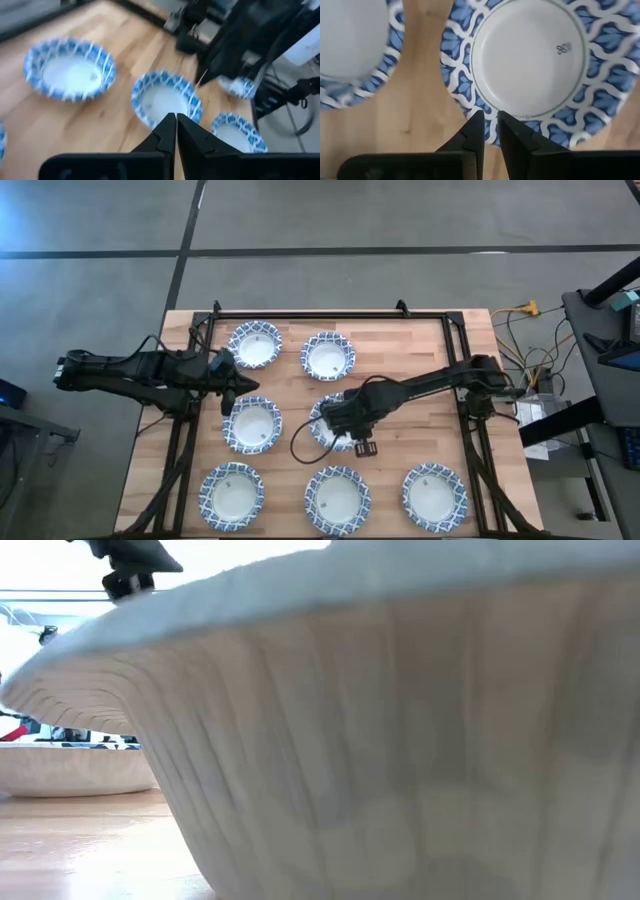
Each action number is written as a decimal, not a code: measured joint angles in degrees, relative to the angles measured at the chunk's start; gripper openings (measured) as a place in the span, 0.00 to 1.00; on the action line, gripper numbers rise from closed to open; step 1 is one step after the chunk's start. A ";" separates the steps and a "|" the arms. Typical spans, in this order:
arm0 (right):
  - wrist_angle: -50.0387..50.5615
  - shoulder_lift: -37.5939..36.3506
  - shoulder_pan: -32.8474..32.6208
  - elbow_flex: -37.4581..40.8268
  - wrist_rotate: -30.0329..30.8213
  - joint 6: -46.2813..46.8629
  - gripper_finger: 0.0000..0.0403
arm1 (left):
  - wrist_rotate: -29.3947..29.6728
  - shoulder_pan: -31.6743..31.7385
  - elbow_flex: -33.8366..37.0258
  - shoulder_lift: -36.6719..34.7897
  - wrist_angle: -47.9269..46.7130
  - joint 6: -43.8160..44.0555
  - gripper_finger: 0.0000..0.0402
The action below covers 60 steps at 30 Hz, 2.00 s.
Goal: Nest bowls inside each other
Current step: Stack the white patterned bowl on the top of white patterned bowl
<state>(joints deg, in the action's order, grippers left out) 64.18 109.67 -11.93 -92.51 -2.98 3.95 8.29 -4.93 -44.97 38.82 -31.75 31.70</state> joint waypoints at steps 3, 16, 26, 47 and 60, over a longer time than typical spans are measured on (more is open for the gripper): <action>-0.11 -2.21 -0.01 0.56 0.00 4.79 0.12 | -0.25 0.00 0.26 0.34 -9.16 4.69 0.00; -1.87 -12.07 -0.82 10.09 4.56 18.71 0.12 | -6.01 1.07 4.33 6.48 -31.73 16.54 0.24; -10.16 -24.14 -0.80 23.39 4.72 24.77 0.12 | -18.44 7.28 16.11 8.43 -19.79 14.55 0.63; -12.90 -44.63 -0.80 38.48 5.01 39.63 0.12 | -30.49 12.55 21.90 23.02 6.33 12.57 0.52; -13.79 -44.33 -0.82 38.97 5.18 40.70 0.12 | -45.36 12.74 20.85 36.22 24.16 12.92 0.03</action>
<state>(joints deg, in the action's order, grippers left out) 50.39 65.34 -12.75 -53.54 2.20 44.66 -37.07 7.81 -24.12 75.04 -7.58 44.62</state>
